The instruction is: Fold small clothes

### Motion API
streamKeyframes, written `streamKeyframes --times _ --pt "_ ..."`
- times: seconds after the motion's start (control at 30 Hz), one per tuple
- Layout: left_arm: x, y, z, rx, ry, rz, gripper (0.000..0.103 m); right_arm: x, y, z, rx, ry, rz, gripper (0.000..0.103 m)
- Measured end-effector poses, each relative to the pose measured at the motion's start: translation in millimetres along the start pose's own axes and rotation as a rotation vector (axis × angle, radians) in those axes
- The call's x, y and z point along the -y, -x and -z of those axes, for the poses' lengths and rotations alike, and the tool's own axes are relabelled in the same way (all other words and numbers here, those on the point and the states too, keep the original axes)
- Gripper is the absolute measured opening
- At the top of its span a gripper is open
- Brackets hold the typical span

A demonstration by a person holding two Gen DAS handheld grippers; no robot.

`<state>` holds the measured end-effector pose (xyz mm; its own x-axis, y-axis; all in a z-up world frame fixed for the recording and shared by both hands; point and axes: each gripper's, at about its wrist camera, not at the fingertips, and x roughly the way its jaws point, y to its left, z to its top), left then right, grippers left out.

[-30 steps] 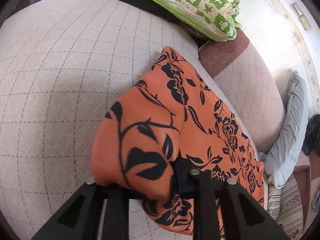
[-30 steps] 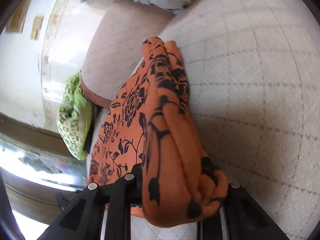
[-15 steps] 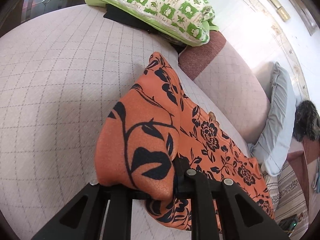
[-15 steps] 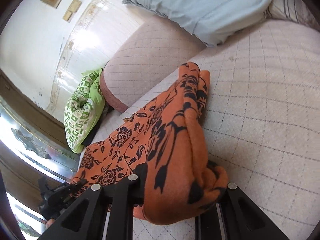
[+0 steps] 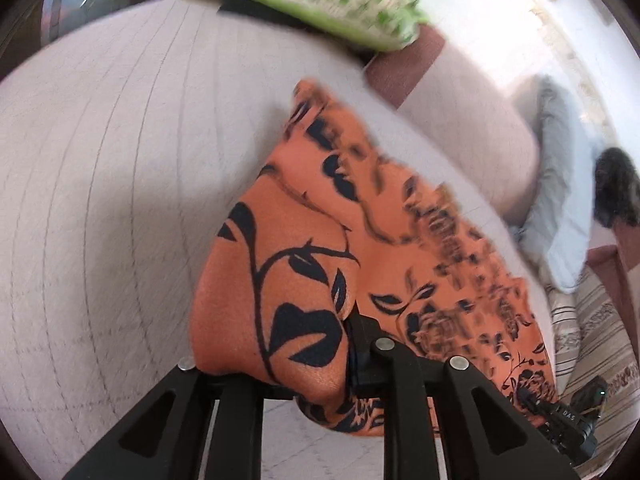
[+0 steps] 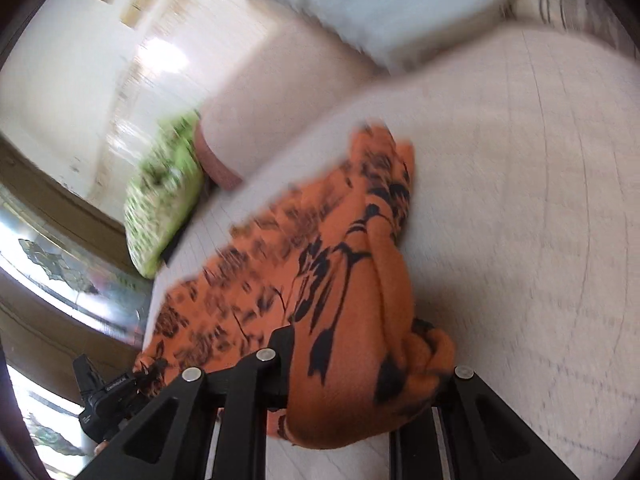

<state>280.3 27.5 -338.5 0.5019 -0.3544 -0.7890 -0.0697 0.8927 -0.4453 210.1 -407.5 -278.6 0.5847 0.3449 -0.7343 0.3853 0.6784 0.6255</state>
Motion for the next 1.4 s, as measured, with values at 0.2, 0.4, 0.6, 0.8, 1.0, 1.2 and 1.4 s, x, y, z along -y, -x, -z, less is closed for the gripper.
streamKeyframes --times 0.2,0.4,0.6,0.8,1.0,1.2,1.4 --pt "-20.9 -13.1 -11.3 -0.066 0.169 0.096 0.046 16.7 2.0 -5.7 -0.156 -0.104 0.005 0.036" --pt "-9.0 -14.8 -11.2 -0.036 0.144 0.062 0.039 -34.3 33.1 1.5 -0.318 0.159 0.099 0.064" --pt "4.5 -5.3 -8.5 0.035 0.050 0.006 0.021 -110.5 40.2 25.1 -0.227 0.394 -0.167 0.062" --pt "9.6 -1.8 -12.2 0.053 0.019 0.011 0.020 -135.7 -40.8 34.8 -0.097 0.418 -0.035 0.031" --pt "16.4 6.1 -15.4 0.080 -0.052 0.025 0.019 -148.8 -86.1 20.3 -0.007 0.353 -0.024 0.025" --pt "46.2 23.4 -16.5 0.170 -0.186 0.031 0.019 -124.2 -111.8 9.3 -0.150 0.237 -0.031 0.017" --pt "95.4 39.8 2.6 0.260 -0.348 0.012 0.019 -75.5 -62.6 -19.8 -0.011 0.042 -0.105 0.019"
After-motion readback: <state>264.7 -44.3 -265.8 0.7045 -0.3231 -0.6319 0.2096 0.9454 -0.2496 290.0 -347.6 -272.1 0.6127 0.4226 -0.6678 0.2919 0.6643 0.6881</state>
